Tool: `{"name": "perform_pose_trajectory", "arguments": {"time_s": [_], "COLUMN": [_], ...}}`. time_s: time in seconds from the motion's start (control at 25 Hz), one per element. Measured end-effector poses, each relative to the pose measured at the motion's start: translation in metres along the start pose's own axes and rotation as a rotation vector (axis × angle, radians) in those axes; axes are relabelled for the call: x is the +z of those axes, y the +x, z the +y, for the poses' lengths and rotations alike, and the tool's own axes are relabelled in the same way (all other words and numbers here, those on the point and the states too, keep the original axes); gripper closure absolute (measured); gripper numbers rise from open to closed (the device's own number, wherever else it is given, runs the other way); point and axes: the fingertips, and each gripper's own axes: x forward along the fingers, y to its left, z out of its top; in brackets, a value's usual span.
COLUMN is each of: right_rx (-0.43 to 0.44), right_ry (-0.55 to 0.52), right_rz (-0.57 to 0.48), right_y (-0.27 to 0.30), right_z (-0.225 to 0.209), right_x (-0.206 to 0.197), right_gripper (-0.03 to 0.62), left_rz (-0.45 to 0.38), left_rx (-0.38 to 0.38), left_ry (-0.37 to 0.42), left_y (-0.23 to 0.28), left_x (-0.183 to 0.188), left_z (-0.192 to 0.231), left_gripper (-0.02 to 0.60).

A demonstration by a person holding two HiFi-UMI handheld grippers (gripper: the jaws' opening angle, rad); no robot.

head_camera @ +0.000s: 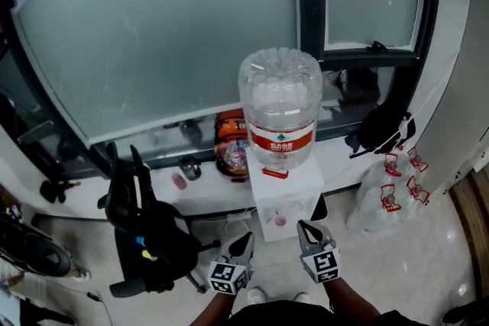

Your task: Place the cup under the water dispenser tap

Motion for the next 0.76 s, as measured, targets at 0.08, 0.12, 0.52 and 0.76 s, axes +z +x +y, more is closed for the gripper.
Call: {"name": "perform_pose_trajectory", "arguments": {"time_s": [0.08, 0.12, 0.52, 0.76], "right_rx": [-0.008, -0.01, -0.038, -0.056], "right_ry": [-0.001, -0.001, 0.024, 0.019], "right_rz": [-0.009, -0.009, -0.023, -0.028], "right_y": [0.0, -0.001, -0.003, 0.008], "right_z": [-0.004, -0.005, -0.011, -0.022], "right_x": [0.007, 0.009, 0.007, 0.014], "right_gripper": [0.592, 0.592, 0.592, 0.592], "left_rz": [-0.006, -0.004, 0.031, 0.029], "left_rx": [0.0, 0.003, -0.008, -0.022], "left_ry": [0.03, 0.042, 0.079, 0.084], "left_y": [0.005, 0.008, 0.016, 0.025], "left_x": [0.009, 0.011, 0.009, 0.017], "left_z": [0.003, 0.003, -0.003, 0.002], "left_gripper": [0.566, 0.566, 0.566, 0.566]}}
